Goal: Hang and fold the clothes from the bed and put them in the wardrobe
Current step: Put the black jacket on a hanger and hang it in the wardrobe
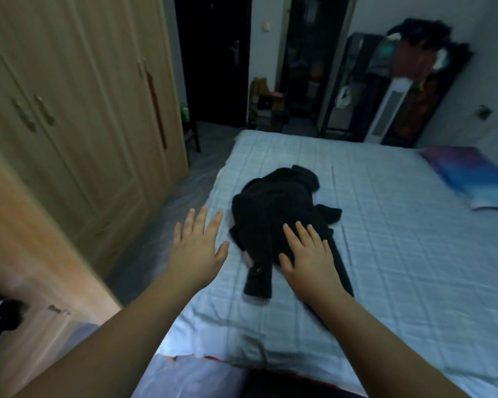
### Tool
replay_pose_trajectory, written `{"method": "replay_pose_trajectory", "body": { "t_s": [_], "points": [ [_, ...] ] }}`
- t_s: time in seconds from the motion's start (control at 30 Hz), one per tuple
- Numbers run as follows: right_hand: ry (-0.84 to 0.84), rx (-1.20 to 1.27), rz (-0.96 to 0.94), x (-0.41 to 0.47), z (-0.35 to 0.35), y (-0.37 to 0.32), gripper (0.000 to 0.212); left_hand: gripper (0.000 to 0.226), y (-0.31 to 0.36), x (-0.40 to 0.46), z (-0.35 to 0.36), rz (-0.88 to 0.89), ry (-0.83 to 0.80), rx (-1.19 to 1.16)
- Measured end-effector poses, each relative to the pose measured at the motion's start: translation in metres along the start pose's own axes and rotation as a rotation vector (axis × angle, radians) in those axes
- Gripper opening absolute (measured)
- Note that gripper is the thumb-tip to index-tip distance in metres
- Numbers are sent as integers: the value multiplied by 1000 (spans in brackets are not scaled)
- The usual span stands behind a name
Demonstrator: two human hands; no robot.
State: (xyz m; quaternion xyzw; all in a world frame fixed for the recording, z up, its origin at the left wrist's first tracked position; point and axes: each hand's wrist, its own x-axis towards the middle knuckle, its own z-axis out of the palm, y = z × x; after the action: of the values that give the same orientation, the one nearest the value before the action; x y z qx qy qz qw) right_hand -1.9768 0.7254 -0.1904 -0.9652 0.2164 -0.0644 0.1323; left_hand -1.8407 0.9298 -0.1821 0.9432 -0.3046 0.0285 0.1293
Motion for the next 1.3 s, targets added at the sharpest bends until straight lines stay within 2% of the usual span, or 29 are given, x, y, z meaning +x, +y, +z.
{"method": "replay_pose_trajectory", "body": {
  "t_s": [0.17, 0.4, 0.63, 0.9, 1.13, 1.3],
  "points": [
    [5, 12, 60, 19, -15, 76, 66, 67, 60, 36, 28, 13, 0, -19],
    [-54, 58, 32, 59, -4, 113, 66, 67, 77, 74, 60, -59, -21, -24],
    [-142, 84, 27, 123, 31, 115, 66, 68, 55, 136, 97, -106, -81, -31],
    [-208, 33, 102, 263, 89, 113, 65, 69, -4, 283, 162, -98, -150, -109],
    [-325, 64, 177, 388, 175, 121, 64, 71, -55, 408, 245, -62, -238, -93],
    [-379, 116, 184, 460, 248, 141, 67, 75, -67, 483, 333, -203, -336, -246]
  ]
}}
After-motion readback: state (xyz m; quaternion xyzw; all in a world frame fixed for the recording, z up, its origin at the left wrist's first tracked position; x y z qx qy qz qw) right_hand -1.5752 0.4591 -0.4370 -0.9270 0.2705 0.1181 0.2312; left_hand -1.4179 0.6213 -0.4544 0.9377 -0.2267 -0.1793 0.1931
